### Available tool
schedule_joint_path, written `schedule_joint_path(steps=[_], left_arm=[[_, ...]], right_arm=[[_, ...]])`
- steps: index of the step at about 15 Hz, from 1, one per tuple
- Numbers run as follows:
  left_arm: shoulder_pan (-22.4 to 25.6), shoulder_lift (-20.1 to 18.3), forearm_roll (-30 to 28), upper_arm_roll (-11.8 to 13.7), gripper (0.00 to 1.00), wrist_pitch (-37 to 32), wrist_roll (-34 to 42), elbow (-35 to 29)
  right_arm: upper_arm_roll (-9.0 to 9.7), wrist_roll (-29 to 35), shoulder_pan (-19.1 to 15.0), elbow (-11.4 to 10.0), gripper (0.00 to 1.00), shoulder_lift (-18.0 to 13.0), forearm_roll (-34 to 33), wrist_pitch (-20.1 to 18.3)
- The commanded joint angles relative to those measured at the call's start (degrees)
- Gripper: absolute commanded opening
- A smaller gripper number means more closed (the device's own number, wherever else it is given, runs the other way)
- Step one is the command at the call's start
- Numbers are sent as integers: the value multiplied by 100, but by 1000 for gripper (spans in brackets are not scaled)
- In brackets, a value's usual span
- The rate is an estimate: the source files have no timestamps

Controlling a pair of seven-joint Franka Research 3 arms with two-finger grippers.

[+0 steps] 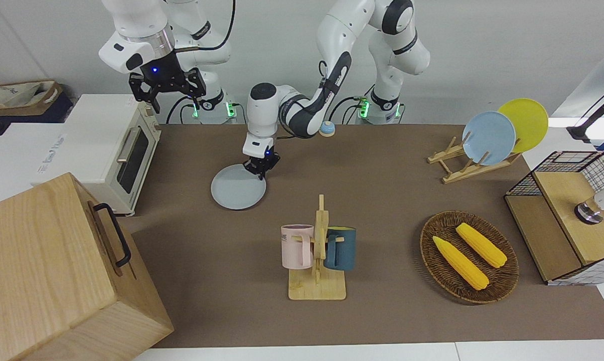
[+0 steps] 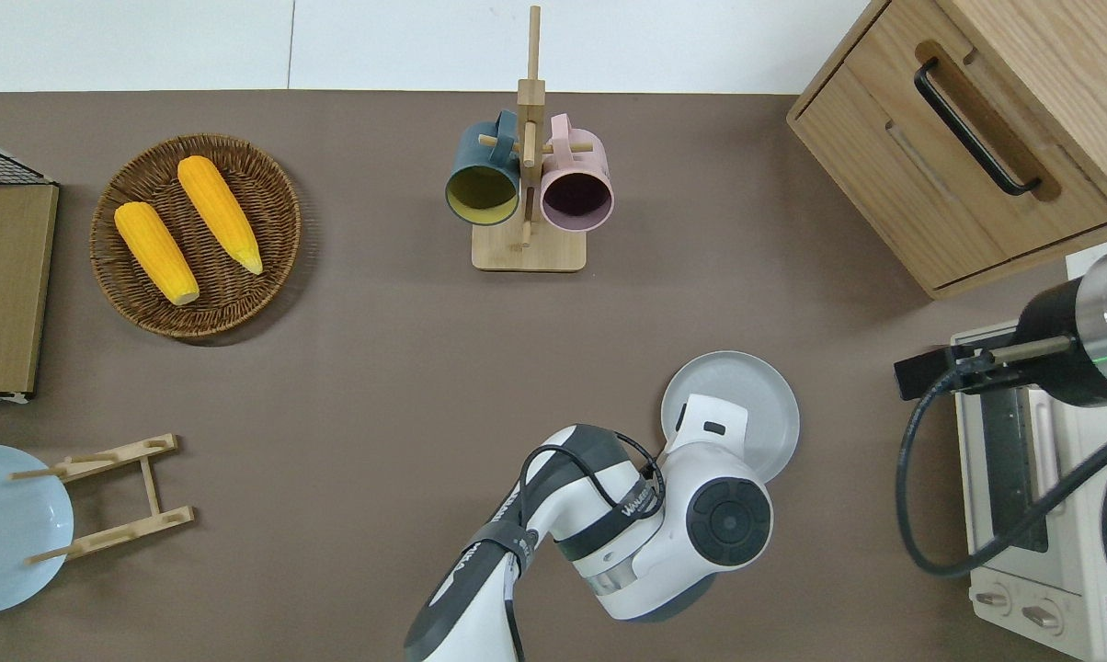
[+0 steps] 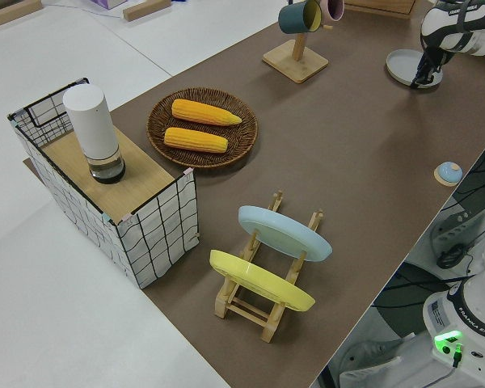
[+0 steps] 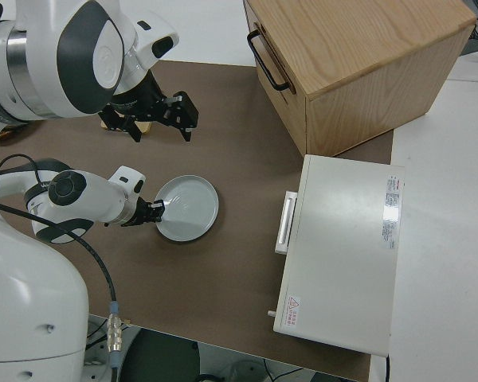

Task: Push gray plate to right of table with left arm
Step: 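Keep pushing the gray plate with the left gripper toward the toaster oven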

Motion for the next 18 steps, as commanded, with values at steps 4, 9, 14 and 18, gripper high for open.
schedule_joint_path(steps=[4, 9, 14, 18], left_arm=[[-77, 370, 153, 95, 379, -152, -170, 292], [11, 72, 83, 139, 727, -521, -126, 345], [248, -166, 83, 131, 989, -1065, 15, 511], [379, -561, 153, 148, 989, -1926, 76, 626]], right_arm=[[86, 14, -115, 45, 983, -17, 59, -83], [77, 14, -115, 45, 983, -17, 59, -83], [77, 14, -115, 45, 983, -17, 59, -83], [86, 14, -115, 45, 983, -17, 59, -83]])
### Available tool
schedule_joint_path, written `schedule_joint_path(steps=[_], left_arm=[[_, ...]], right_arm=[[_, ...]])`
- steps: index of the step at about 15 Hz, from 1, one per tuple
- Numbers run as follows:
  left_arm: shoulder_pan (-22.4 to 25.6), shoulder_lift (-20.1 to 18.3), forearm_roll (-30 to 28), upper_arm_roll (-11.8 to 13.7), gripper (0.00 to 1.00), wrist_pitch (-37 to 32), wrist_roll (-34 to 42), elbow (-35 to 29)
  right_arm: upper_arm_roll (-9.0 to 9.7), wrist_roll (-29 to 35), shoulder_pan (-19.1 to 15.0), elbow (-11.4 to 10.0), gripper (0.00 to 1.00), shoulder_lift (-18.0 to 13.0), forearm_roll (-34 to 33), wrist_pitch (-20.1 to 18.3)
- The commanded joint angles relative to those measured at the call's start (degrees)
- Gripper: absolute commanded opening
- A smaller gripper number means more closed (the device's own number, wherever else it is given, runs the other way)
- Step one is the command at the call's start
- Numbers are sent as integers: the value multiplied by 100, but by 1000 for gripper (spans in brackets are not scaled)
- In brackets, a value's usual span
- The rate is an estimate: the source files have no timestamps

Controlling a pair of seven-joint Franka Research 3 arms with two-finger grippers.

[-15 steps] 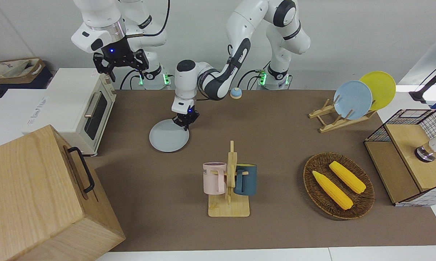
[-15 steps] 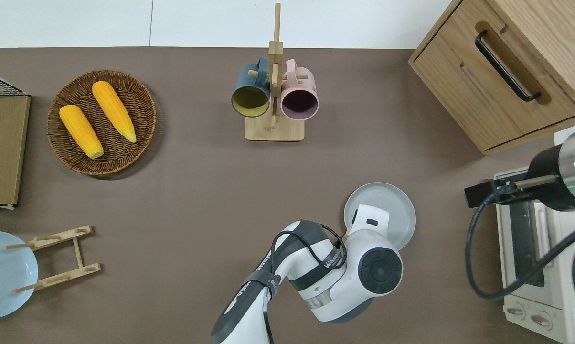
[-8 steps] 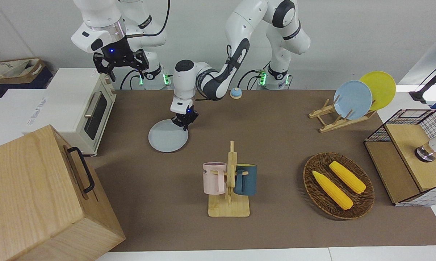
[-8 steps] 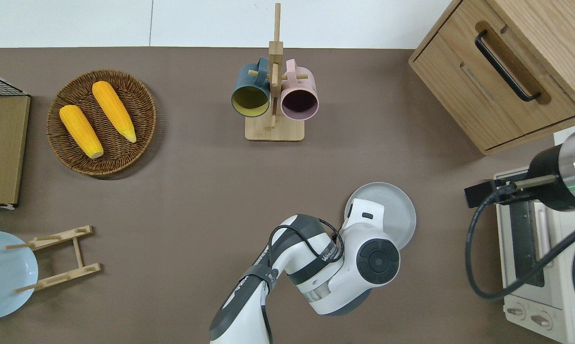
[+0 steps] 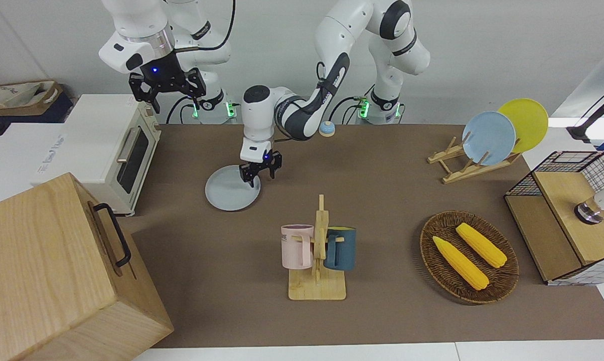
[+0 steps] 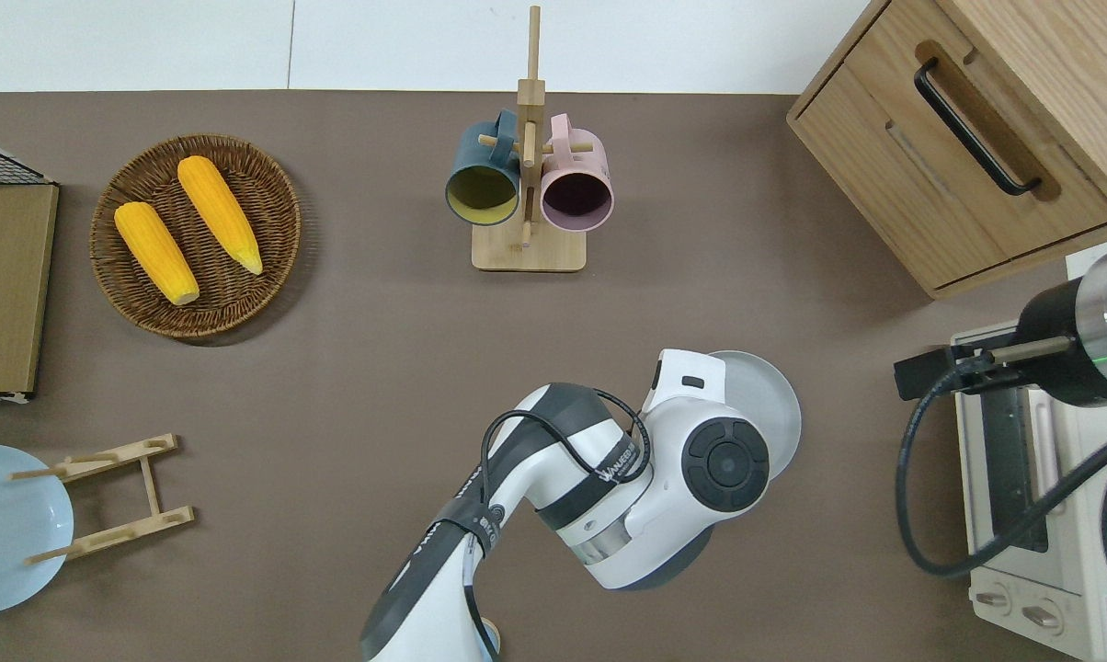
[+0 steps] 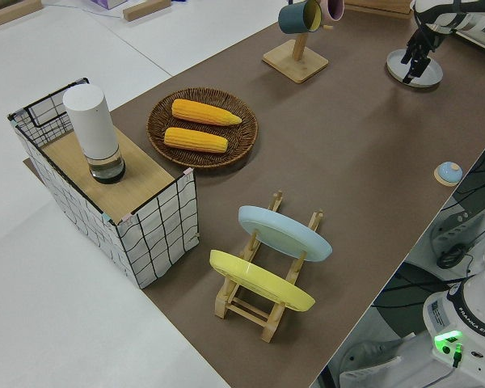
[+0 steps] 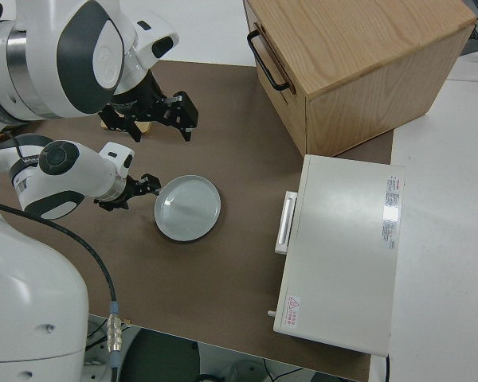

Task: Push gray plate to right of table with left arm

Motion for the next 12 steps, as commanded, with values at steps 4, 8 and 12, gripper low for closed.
schedule_joint_path(steps=[4, 8, 12], left_arm=[[501, -737, 47, 6, 985, -1043, 794, 60], [835, -869, 30, 6, 991, -1937, 1558, 429], [1396, -1123, -303, -11, 993, -2651, 2515, 773]], right_arm=[[77, 5, -115, 45, 983, -17, 59, -82], [86, 14, -115, 45, 983, -17, 59, -82], [86, 14, -115, 45, 983, -17, 59, -82]])
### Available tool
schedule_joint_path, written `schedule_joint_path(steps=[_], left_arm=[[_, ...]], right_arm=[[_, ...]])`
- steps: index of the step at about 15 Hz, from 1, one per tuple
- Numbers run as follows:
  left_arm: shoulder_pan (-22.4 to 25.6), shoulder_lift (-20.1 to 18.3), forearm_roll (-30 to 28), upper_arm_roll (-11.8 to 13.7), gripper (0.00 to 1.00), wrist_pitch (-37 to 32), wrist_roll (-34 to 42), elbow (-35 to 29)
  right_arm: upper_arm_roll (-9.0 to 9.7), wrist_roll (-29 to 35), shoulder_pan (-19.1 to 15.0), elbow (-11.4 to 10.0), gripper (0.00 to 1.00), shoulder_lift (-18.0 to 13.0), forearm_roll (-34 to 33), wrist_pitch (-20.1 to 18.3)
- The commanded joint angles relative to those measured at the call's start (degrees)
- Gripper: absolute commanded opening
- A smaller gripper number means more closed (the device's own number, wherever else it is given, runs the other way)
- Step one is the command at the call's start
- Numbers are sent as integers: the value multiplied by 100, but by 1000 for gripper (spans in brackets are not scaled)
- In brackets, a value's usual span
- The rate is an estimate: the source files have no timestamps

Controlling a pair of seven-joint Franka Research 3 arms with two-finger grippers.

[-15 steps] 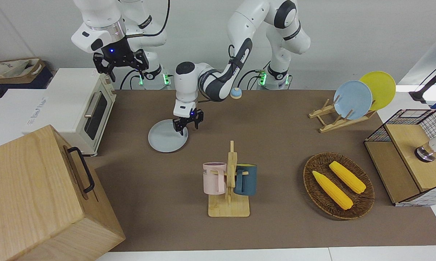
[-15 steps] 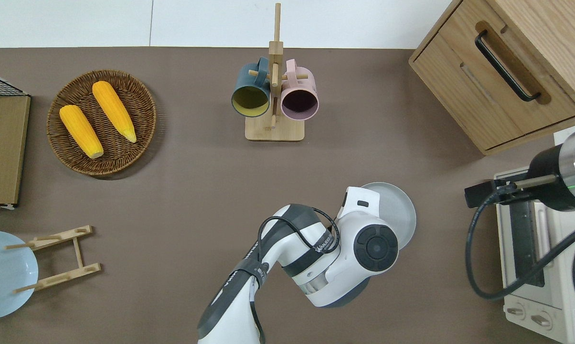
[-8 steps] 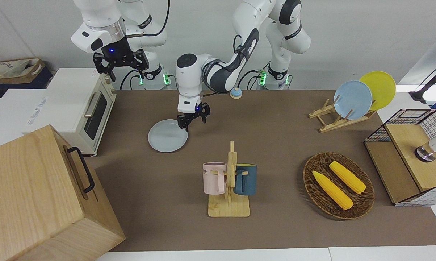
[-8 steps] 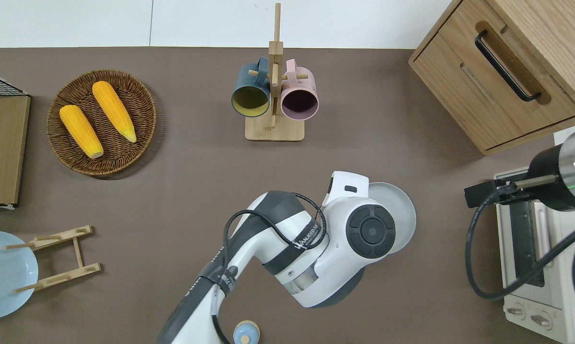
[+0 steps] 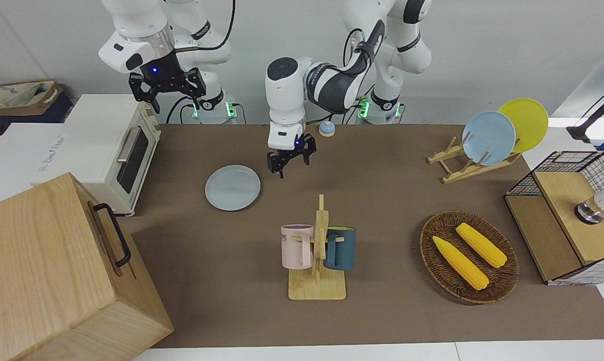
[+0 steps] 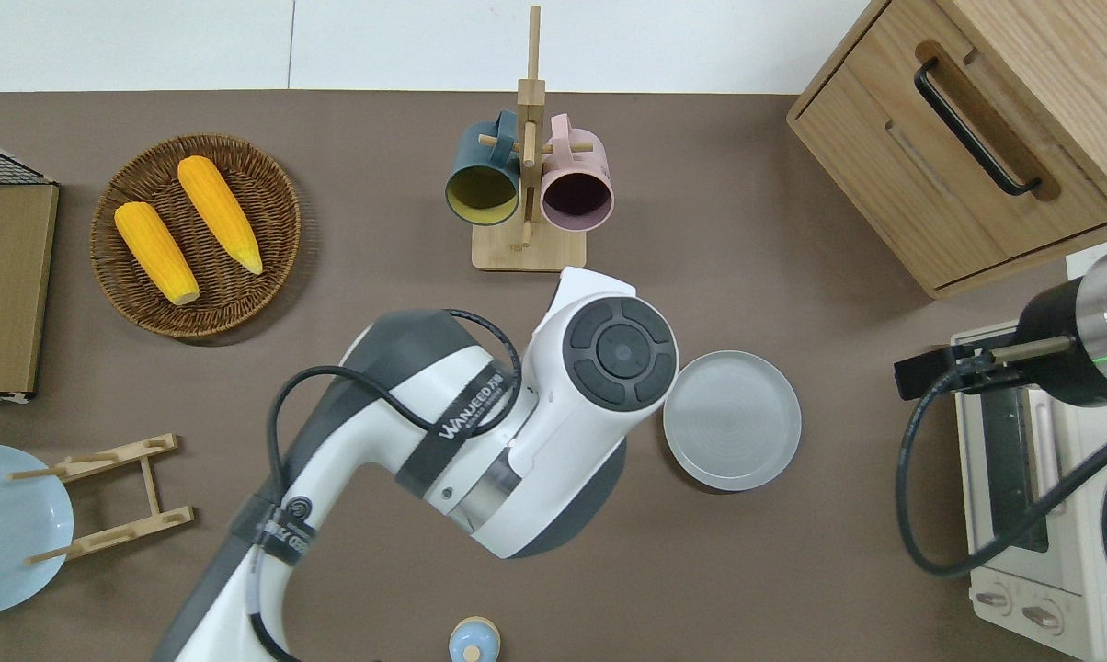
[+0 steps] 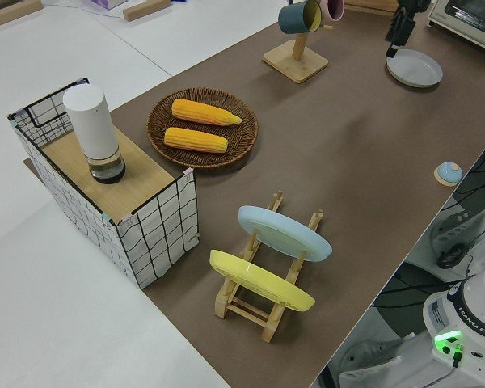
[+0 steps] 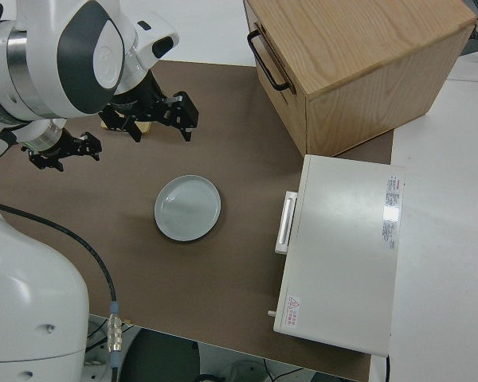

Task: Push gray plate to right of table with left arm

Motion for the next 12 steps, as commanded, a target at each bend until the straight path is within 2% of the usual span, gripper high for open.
schedule_joint_path(steps=[1, 4, 8, 12], left_arm=[[530, -332, -337, -46, 993, -568, 1107, 257], [881, -719, -355, -38, 993, -840, 1759, 258], [1619, -1229, -522, -38, 991, -1526, 3243, 266], [2068, -1659, -443, -29, 991, -1843, 4228, 258]], right_arm=[[77, 5, -115, 45, 983, -17, 59, -83], [77, 5, -115, 45, 983, -17, 59, -83], [86, 14, -115, 45, 983, -17, 59, -83], [77, 5, -115, 45, 983, -17, 59, -83]])
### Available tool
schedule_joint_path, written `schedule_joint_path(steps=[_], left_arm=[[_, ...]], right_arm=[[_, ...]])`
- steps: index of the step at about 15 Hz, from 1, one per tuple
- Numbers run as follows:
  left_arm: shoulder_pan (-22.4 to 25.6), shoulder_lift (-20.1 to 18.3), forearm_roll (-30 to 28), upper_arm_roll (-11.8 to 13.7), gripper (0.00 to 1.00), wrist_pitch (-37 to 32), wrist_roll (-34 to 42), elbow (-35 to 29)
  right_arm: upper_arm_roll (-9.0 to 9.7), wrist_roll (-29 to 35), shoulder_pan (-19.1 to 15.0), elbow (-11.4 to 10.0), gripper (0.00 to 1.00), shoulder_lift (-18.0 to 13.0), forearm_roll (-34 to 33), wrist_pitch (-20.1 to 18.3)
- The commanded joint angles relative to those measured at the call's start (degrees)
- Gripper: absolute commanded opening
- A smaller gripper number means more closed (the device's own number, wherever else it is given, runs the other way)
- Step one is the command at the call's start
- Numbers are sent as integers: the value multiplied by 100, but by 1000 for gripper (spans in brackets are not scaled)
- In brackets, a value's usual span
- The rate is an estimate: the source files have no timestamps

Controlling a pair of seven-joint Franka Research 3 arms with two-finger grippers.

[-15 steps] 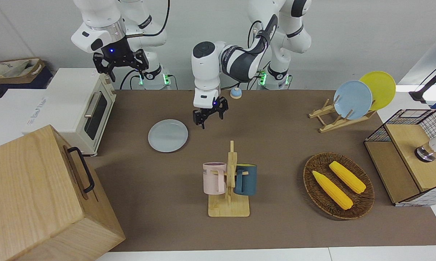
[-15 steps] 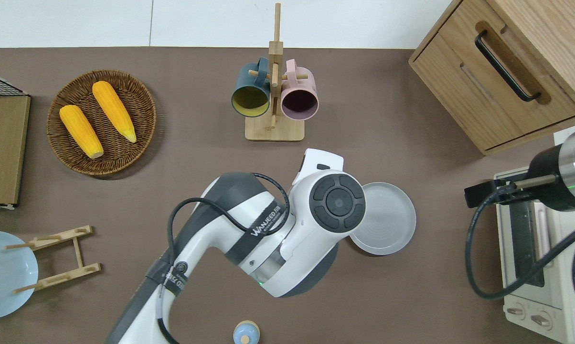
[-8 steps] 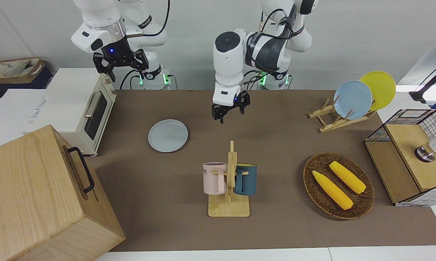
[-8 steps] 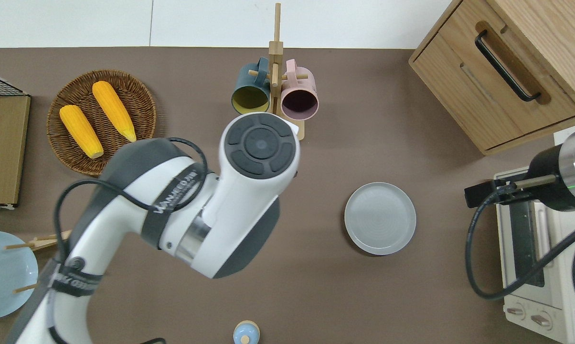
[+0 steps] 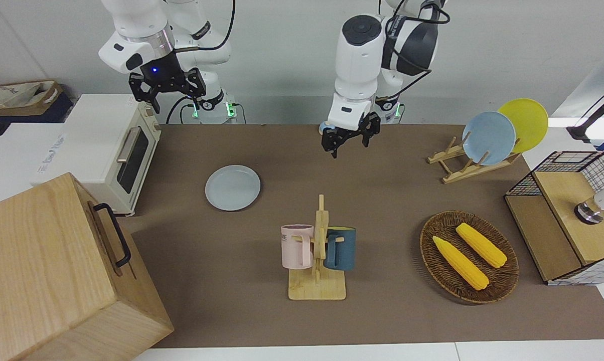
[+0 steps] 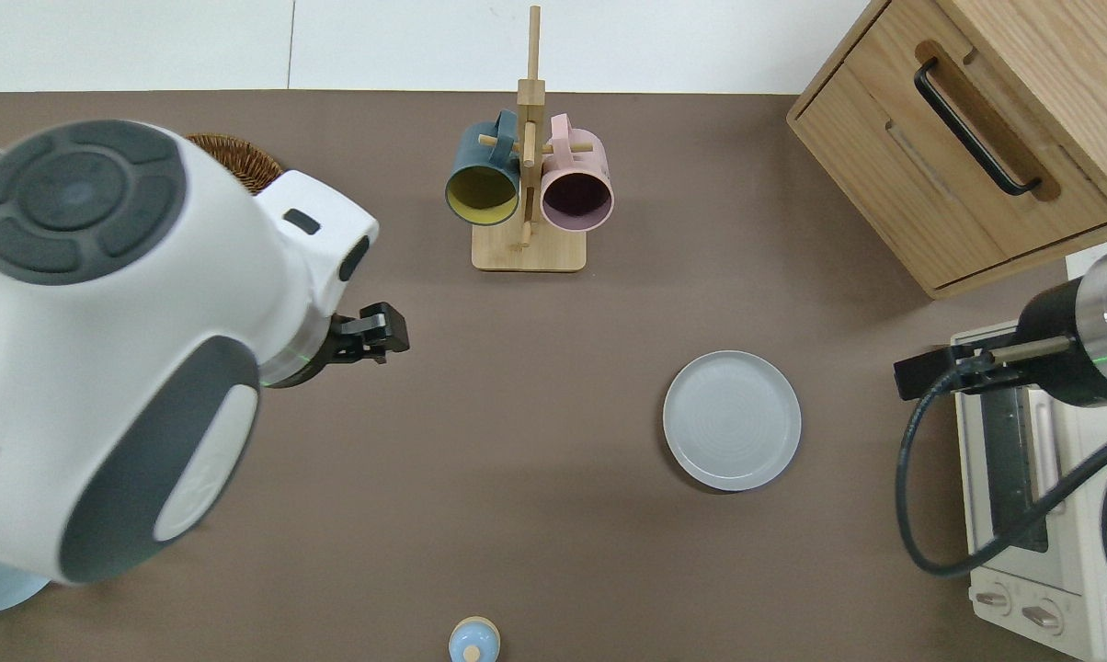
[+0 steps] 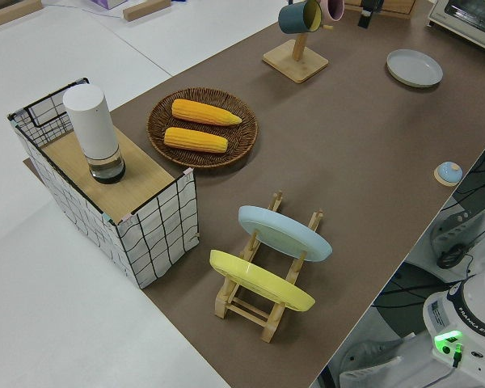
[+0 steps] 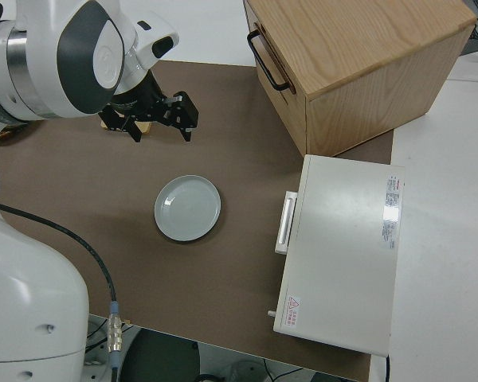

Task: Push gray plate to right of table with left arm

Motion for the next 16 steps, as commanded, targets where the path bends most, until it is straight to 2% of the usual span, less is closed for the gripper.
schedule_joint_path(steps=[1, 5, 8, 10, 13, 16], left_arm=[[367, -467, -44, -22, 991, -272, 846, -68], [867, -889, -114, 48, 991, -790, 1821, -112], [1202, -1065, -114, 119, 993, -852, 2280, -226], [1290, -1118, -123, 328, 991, -800, 2665, -366], [1291, -1363, -272, 750, 993, -415, 3150, -883], [1299, -1750, -273, 857, 993, 385, 3221, -1806]], right_arm=[[77, 14, -115, 45, 983, -17, 59, -83], [86, 14, -115, 45, 983, -17, 59, -83], [77, 14, -115, 45, 983, -17, 59, -83], [86, 14, -115, 45, 983, -17, 59, -83], [77, 14, -115, 45, 983, -17, 59, -83], [77, 14, -115, 45, 983, -17, 59, -83]])
